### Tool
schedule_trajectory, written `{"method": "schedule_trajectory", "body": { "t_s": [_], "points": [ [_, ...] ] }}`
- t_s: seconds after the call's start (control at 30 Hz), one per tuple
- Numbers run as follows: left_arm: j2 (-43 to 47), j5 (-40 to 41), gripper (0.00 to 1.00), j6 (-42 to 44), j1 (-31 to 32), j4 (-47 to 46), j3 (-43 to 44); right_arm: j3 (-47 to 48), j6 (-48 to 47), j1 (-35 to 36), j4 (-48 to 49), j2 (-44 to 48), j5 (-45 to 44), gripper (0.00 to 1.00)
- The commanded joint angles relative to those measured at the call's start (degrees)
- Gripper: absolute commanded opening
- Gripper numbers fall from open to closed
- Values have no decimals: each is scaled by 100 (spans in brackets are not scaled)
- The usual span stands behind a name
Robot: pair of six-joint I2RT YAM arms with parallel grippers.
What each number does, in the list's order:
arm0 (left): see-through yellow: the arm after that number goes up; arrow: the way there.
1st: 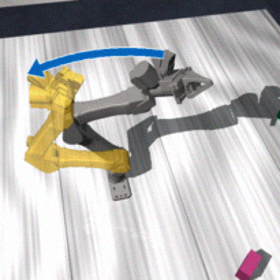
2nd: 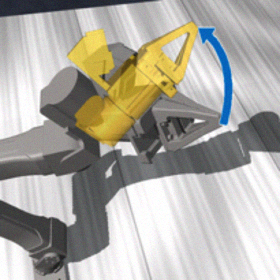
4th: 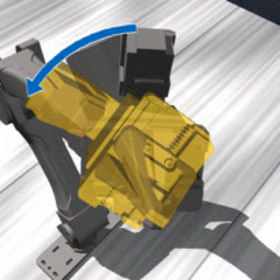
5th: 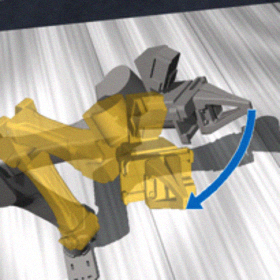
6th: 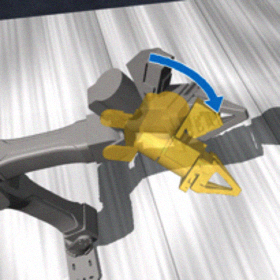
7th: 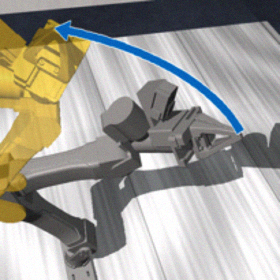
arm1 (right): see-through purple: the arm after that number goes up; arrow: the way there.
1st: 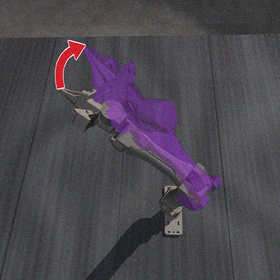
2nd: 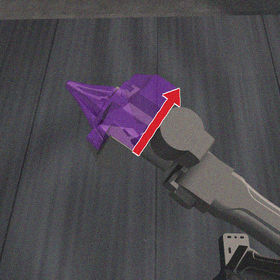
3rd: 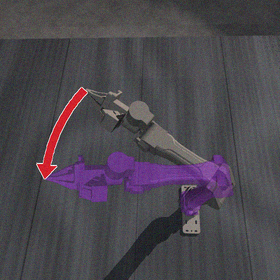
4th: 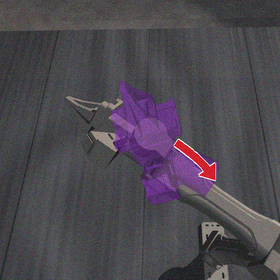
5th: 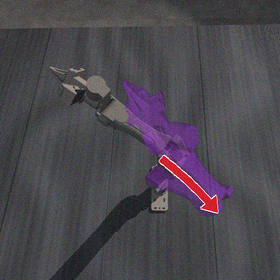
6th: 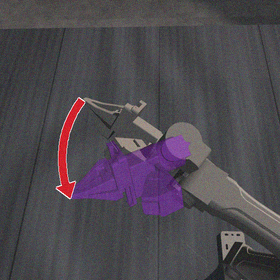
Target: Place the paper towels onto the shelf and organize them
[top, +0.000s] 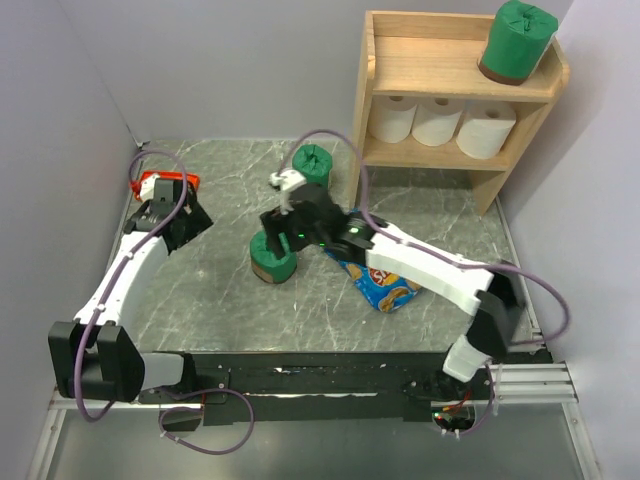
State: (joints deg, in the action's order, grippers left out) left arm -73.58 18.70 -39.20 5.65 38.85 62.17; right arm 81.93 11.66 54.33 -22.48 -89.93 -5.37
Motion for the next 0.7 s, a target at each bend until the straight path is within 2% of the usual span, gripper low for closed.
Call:
{"method": "schedule_trajectory", "body": {
  "t_s": [0.0,0.1,0.3,0.67],
  "points": [
    [449,284,96,-351,-108,-211,-424,980,345,297,-344,-796,-8,80],
    [520,239,96,-360,-125,-185,-373,1464,355,403,-476,-1507,-105,79],
    [731,318,96,-448,-126,-185,-434,1993,-49,465,-599,-2133,-184,77],
    [731,459,96,-554,-196,-88,-390,2143,-366,456,-740,-2573,-360,75]
  ]
}}
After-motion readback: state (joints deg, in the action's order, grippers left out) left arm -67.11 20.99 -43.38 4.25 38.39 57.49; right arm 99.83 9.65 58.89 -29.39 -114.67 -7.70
